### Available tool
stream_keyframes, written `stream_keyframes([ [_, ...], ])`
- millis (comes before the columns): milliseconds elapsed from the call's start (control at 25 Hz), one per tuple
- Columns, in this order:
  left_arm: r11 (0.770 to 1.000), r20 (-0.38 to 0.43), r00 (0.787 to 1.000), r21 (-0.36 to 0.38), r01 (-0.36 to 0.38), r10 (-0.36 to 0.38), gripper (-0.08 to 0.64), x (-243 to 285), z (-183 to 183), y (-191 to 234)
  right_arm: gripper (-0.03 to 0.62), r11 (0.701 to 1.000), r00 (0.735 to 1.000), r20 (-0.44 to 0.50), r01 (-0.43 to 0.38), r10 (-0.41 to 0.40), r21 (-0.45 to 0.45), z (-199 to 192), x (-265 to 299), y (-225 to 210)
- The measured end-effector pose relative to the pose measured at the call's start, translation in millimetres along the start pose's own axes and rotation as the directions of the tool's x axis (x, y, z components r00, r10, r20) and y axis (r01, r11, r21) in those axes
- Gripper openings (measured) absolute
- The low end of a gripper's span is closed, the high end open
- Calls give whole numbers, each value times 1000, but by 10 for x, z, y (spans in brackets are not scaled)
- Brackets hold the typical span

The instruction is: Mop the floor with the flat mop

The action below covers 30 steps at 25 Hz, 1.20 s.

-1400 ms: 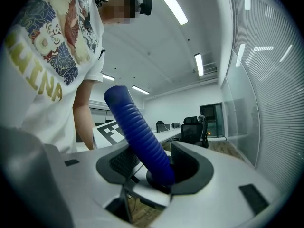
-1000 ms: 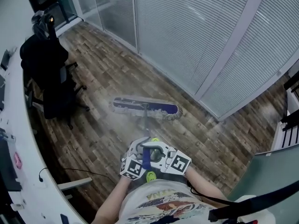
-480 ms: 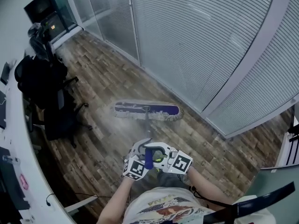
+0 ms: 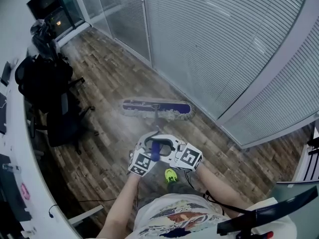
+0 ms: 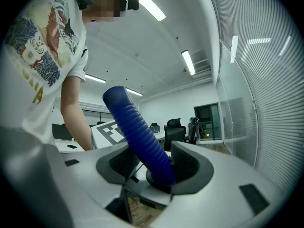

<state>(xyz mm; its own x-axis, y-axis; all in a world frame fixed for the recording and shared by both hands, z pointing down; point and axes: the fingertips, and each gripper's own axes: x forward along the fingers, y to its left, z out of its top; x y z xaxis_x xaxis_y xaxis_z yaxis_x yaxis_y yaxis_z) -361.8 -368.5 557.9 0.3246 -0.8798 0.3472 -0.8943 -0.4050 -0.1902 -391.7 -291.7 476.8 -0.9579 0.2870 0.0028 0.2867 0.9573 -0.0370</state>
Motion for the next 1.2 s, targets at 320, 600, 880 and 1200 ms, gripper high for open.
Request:
stream_keyframes([
  [320, 1000, 23, 1000, -23, 1, -1, 115, -690, -55, -626, 207, 999, 1000, -7, 23, -23, 25, -44, -34, 935],
  [600, 1000, 18, 1000, -17, 13, -13, 115, -1724, -375, -1617, 207, 999, 999, -8, 37, -37, 25, -170, -69, 2372],
  [880, 1000, 7, 1000, -17, 22, -22, 117, -2708, -552, -2696, 207, 999, 999, -33, 18, -19, -34, -272, -254, 3819],
  [1200, 999, 5, 1000, -40, -9, 10, 117, -3364, -552, -3582, 207, 1000, 999, -29, -17, 17, 7, -268, -557, 4906],
])
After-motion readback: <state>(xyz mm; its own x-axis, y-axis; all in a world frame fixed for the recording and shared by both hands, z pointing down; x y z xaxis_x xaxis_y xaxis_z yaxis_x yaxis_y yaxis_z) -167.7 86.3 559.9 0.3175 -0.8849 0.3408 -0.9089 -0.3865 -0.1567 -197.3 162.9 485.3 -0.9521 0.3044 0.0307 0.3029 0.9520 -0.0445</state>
